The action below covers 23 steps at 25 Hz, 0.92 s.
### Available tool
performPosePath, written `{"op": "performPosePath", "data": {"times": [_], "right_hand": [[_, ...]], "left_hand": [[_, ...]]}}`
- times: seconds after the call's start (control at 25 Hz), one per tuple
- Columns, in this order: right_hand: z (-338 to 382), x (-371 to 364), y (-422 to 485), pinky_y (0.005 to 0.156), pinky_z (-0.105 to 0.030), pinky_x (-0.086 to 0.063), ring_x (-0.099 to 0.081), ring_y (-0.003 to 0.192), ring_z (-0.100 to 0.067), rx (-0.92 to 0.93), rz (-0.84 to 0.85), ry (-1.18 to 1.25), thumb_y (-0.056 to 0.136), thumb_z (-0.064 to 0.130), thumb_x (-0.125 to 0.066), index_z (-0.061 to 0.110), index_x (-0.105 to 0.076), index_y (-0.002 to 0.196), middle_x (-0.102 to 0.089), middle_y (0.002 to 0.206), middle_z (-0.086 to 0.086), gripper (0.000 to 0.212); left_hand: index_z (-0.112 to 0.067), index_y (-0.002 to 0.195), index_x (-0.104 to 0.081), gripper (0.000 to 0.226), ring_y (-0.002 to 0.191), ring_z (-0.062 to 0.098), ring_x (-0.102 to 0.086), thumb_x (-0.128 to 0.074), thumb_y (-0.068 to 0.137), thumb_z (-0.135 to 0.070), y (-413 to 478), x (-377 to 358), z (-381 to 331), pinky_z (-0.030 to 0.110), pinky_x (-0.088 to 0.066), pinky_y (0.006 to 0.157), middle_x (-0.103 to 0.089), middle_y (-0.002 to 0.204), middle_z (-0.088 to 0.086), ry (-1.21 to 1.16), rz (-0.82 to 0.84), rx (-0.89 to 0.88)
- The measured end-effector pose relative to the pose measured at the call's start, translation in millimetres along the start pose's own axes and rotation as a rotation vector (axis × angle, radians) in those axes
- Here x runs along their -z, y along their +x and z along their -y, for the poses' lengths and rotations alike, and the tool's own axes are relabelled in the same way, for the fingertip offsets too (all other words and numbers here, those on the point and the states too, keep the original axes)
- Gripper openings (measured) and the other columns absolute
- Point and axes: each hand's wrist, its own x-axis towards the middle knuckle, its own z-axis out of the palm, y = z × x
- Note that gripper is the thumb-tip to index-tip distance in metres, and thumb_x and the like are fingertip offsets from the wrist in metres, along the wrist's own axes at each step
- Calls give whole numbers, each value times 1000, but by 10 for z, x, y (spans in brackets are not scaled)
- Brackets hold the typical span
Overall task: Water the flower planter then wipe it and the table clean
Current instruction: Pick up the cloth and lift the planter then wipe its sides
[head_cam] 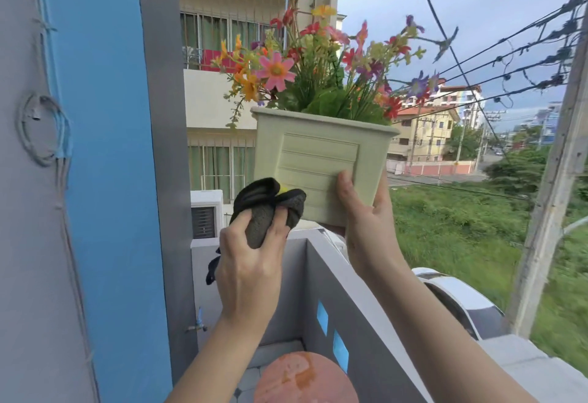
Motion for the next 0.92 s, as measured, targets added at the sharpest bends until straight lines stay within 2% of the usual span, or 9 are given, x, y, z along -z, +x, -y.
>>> {"op": "performPosePath", "data": {"times": [0.12, 0.2, 0.32, 0.4, 0.56, 0.72, 0.8, 0.88, 0.92], "right_hand": [[35, 11, -16, 89, -59, -53, -60, 121, -23, 30, 16, -19, 83, 33, -67, 33, -25, 149, -59, 136, 1, 78], [27, 1, -22, 92, -60, -51, -59, 122, -24, 23, -8, 1, 82, 34, -68, 32, -24, 149, -57, 138, -1, 80], [30, -59, -4, 93, -63, -48, -57, 123, -30, 30, -59, -37, 75, 44, -71, 34, -24, 148, -53, 141, -6, 88], [40, -49, -2, 92, -62, -50, -58, 121, -33, 33, -72, -77, 74, 48, -72, 34, -25, 148, -55, 139, -7, 88], [121, 55, -29, 70, -42, -61, -69, 104, -19, -36, -49, 18, 79, 39, -68, 36, -27, 147, -65, 127, 3, 80], [96, 63, -41, 74, -49, -60, -67, 109, -26, -29, -34, -12, 85, 35, -69, 38, -27, 147, -64, 128, 2, 75], [75, 71, -54, 73, -47, -60, -66, 109, -29, -49, -39, 11, 83, 37, -70, 37, -29, 146, -64, 128, 0, 75], [97, 111, -60, 77, -48, -59, -66, 111, -26, -44, -37, 41, 80, 37, -68, 35, -30, 146, -64, 129, 1, 77], [114, 139, -64, 78, -48, -59, -66, 111, -23, -38, -34, 45, 78, 37, -67, 34, -31, 146, -64, 129, 2, 78]], "left_hand": [[-23, 115, -67, 50, 91, 26, -44, -78, 70, -2, -56, 41, -10, 46, -55, 59, -35, 108, 9, -32, 37, 82], [-22, 116, -66, 55, 87, 27, -43, -77, 69, 3, 54, 61, -65, 42, -54, 52, -36, 108, 10, 22, 41, 20], [-25, 122, -55, 46, 78, 24, -40, -49, 86, 4, 157, 50, -224, 32, -48, 49, -41, 108, 8, 139, 50, -268], [-26, 122, -53, 45, 75, 22, -40, -39, 90, 2, 170, 49, -233, 30, -44, 48, -43, 108, 6, 183, 76, -362], [-24, 118, -62, 48, 72, 22, -38, -66, 78, 2, 199, 107, -2, 28, -41, 45, -46, 109, 5, 277, 23, -295], [-20, 120, -60, 49, 71, 23, -38, -54, 80, 8, 104, 45, -180, 30, -45, 48, -45, 113, 5, 285, 42, -339], [-23, 121, -58, 41, 70, 22, -40, -60, 85, -3, 89, 51, -219, 29, -45, 48, -48, 114, 2, 288, 65, -378], [-22, 120, -61, 29, 67, 24, -46, -62, 91, -21, 155, 106, -113, 30, -45, 48, -58, 115, 2, 275, 26, -293], [-20, 119, -63, 26, 65, 26, -50, -59, 94, -25, 226, 150, -67, 31, -46, 49, -64, 114, 4, 250, 32, -194]]}}
